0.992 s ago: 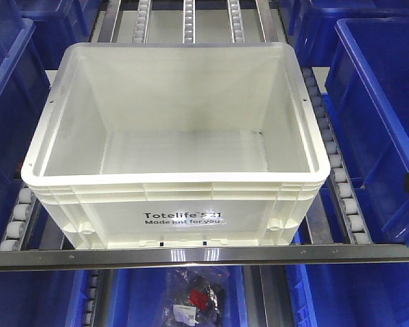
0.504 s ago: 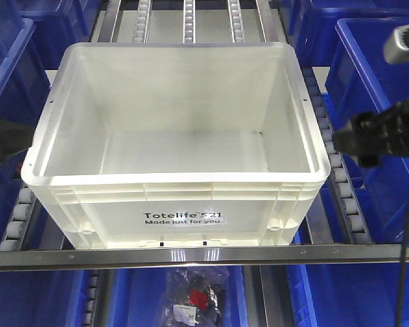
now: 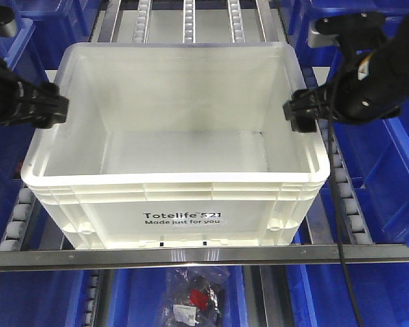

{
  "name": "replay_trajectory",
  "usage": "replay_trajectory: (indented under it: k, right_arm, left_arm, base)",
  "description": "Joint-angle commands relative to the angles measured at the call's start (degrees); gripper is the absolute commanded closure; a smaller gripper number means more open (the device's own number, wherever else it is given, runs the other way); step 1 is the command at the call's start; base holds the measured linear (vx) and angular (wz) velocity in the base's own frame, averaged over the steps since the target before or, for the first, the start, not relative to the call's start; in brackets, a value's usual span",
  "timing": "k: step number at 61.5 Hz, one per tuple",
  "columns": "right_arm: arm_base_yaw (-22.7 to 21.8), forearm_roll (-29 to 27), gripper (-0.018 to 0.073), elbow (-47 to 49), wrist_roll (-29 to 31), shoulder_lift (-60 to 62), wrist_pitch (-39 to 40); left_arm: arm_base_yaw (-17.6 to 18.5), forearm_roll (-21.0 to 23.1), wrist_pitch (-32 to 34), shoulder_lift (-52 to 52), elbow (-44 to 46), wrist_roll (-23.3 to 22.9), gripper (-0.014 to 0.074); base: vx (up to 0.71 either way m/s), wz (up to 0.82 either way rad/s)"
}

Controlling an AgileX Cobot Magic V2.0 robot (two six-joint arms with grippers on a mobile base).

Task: Move bin from left to right shelf
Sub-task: 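Lower both grippers onto the side rims of the white tote, then close both grippers on the tote's side rims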

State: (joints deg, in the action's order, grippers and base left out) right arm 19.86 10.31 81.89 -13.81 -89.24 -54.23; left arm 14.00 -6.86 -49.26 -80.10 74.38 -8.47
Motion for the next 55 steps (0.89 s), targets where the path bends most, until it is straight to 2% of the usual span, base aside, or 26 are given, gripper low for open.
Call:
replay_trajectory:
  k: [1,11,26,40,55]
  right_arm:
    - [-0.04,1.34,-0.0053,4.99,-2.59,-1.21,1.49]
    - [-0.04,-0.59,-0.0048,9.66,-2.52,-5.61,1.05]
    - [-0.08,0.08,-0.0041,13.69,-4.09,-9.68,0.49]
    - [-0.08,0.17,-0.0035,14.04,-4.21,-11.55,0.91]
    - [-0.08,0.44,-0.0035,14.04,-4.21,-12.37,1.77]
  left_arm:
    - [1.08,-2.75,3.49,-0.16,2.82,-5.08,0.0009]
    - [1.08,-4.82,3.43,-3.44,5.45,-9.01,0.0009]
    - [1.08,-3.69,2.6,-8.78,9.27,-10.05,0.0009]
    - [0.98,-6.94,3.51,-11.2,9.28,-13.4,0.0009]
    - [0.79,-6.72,3.06,-12.05,9.28,-13.48,0.0009]
  base:
    - [0.0,0.0]
    - [0.0,0.0]
    - [0.0,0.0]
    - [0.0,0.0]
    - [0.0,0.0]
